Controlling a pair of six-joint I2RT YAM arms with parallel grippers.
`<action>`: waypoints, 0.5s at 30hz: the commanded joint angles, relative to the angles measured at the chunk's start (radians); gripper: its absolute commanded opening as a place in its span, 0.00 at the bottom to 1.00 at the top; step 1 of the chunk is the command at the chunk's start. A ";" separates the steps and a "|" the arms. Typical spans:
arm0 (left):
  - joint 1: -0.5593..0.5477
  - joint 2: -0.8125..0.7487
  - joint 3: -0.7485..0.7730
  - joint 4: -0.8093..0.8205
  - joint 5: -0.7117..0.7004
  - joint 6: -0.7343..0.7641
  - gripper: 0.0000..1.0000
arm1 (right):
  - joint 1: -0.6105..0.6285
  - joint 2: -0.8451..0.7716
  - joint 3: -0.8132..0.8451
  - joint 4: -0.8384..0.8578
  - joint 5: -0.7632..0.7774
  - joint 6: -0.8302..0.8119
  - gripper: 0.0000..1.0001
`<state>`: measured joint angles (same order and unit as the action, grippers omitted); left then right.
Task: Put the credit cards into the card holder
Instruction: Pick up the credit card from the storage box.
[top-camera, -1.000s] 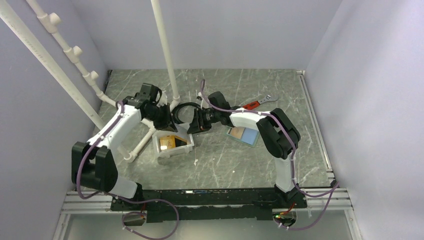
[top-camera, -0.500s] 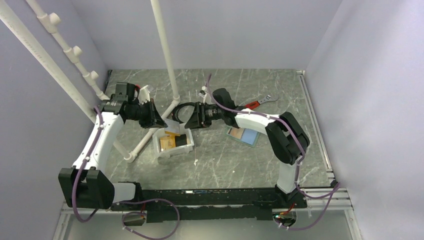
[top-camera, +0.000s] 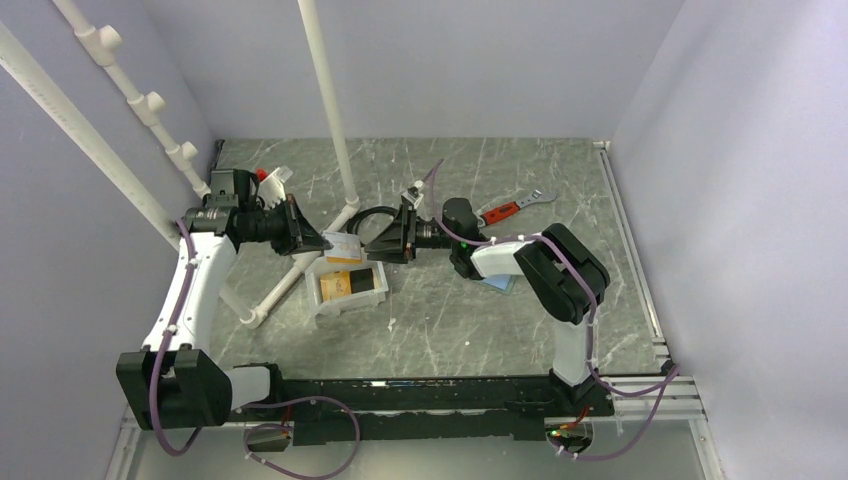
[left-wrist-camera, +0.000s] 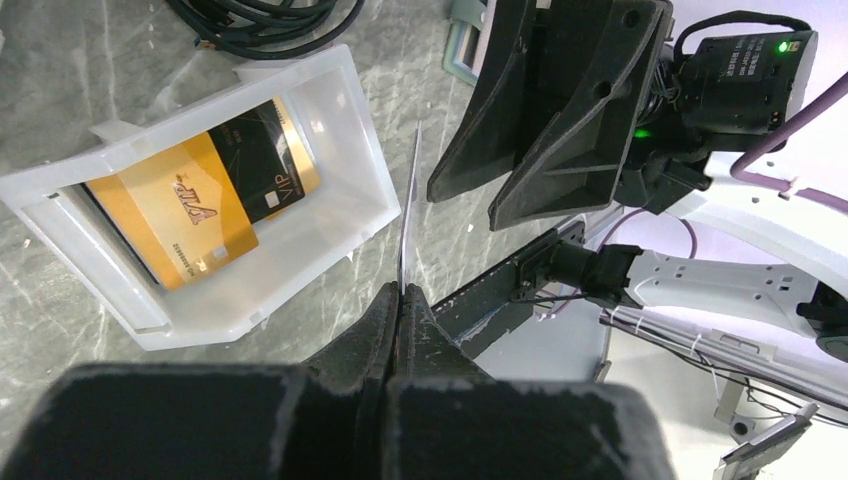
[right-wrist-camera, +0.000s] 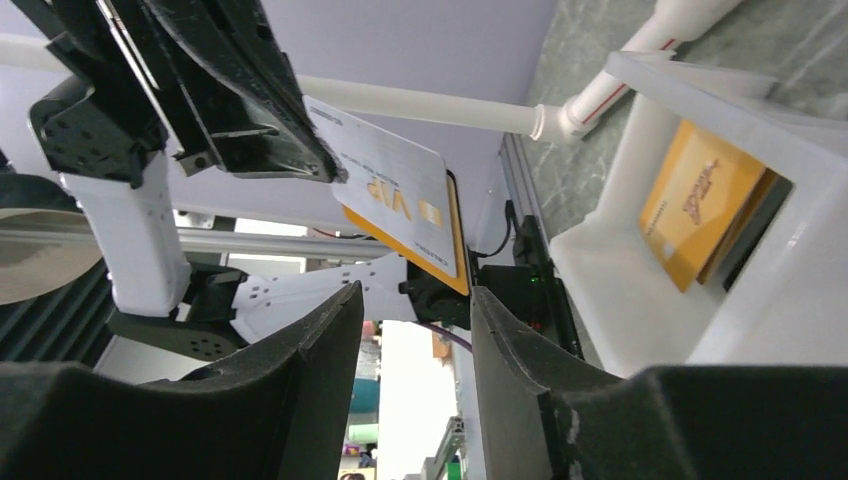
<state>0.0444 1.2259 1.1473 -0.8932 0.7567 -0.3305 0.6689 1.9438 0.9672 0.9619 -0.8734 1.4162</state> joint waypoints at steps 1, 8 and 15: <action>0.009 -0.039 -0.020 0.039 0.072 -0.005 0.00 | 0.021 0.000 0.023 0.135 -0.018 0.059 0.44; 0.009 -0.036 -0.022 0.037 0.078 -0.004 0.00 | 0.029 0.009 0.018 0.136 -0.014 0.063 0.36; 0.009 -0.041 -0.022 0.037 0.074 -0.005 0.00 | 0.031 0.010 0.001 0.128 -0.006 0.052 0.37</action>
<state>0.0456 1.2205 1.1297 -0.8791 0.7975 -0.3359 0.6964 1.9564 0.9672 1.0389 -0.8738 1.4784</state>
